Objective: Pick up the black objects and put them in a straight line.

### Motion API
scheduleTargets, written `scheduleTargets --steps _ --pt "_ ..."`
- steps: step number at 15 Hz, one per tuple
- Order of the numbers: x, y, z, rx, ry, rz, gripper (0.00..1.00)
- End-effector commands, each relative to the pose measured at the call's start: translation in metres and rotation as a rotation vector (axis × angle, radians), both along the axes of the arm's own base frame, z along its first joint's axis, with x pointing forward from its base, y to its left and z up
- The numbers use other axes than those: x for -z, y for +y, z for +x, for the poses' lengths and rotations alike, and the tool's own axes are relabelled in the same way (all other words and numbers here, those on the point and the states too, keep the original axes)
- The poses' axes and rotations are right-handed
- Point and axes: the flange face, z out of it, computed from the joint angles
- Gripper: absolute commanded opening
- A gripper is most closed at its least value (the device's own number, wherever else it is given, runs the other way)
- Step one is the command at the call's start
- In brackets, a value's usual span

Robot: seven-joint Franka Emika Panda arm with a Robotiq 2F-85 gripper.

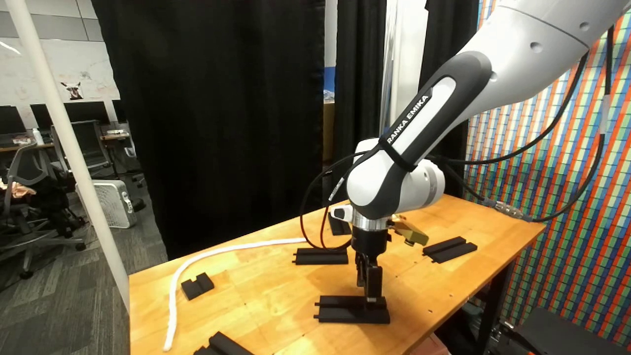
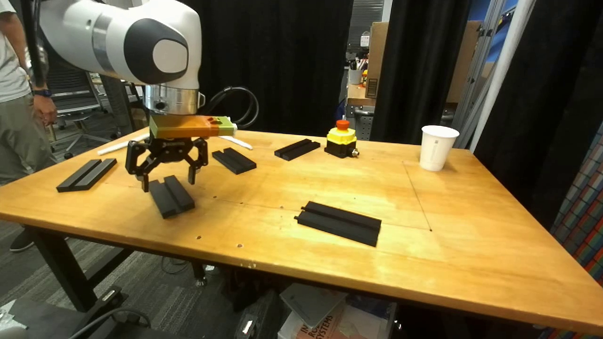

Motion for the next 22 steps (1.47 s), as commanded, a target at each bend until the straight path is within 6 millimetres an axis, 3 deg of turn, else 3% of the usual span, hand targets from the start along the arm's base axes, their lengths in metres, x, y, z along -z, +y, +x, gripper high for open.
scheduleTargets --steps 1,12,22 --pt "0.002 0.005 0.016 0.060 -0.004 -0.017 1.00" --pt "0.016 0.024 0.019 0.185 -0.005 -0.088 1.00" --pt "0.028 0.020 0.023 0.277 -0.031 -0.164 1.00"
